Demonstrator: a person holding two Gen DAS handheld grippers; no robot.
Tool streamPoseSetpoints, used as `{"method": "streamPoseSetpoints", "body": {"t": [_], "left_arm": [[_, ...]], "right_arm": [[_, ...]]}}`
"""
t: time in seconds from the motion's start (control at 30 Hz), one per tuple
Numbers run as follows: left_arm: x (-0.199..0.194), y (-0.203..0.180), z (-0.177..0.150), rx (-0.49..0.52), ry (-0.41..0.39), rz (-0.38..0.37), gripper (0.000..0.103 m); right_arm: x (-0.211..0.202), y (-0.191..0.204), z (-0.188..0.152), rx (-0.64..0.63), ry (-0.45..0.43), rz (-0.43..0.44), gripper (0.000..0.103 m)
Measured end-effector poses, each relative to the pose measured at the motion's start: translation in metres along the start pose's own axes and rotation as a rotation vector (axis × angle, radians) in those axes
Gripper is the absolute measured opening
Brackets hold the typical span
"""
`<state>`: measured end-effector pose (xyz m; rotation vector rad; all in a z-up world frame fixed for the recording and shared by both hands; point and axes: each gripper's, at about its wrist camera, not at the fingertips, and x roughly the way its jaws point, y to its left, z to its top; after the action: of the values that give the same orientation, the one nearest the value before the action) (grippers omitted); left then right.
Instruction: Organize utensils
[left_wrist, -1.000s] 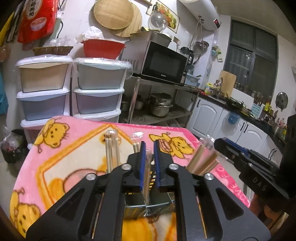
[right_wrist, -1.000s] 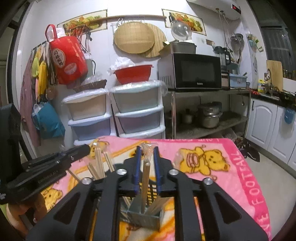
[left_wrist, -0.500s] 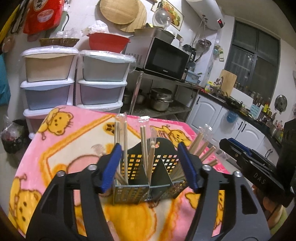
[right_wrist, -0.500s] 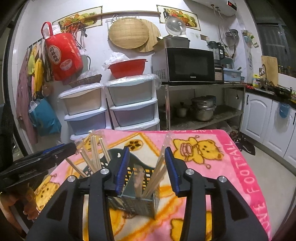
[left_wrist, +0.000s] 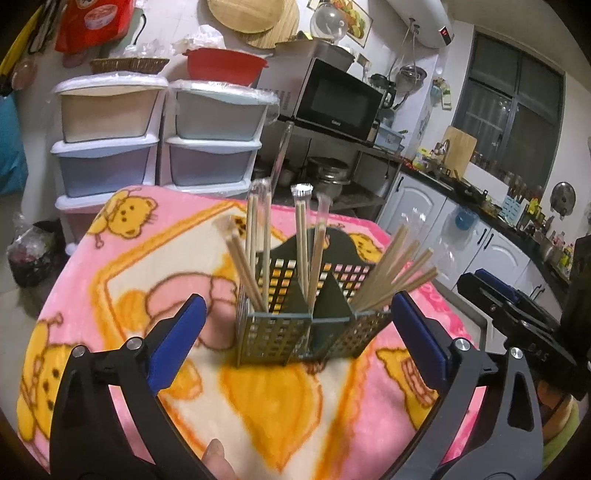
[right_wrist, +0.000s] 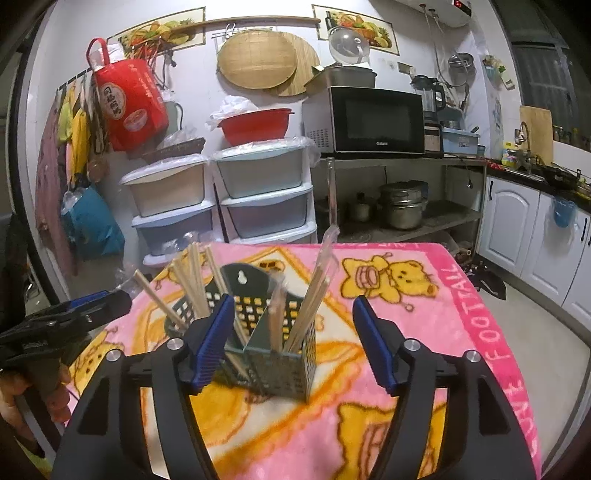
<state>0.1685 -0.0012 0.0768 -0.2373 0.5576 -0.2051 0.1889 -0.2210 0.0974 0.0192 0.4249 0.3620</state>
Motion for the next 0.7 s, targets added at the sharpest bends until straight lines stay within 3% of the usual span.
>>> {"method": "streamPoseSetpoints", "body": {"t": [0.4, 0.7], "left_arm": [[-0.003, -0.003, -0.030, 0.032, 0.060, 0.023, 0.092], [-0.009, -0.003, -0.052, 0.053, 0.063, 0.022, 0.092]], "right_arm": [[-0.008, 0.013, -0.033, -0.015, 0.059, 0.034, 0.082], [-0.009, 0.019, -0.063, -0.022, 0.113, 0.027, 0.085]]}}
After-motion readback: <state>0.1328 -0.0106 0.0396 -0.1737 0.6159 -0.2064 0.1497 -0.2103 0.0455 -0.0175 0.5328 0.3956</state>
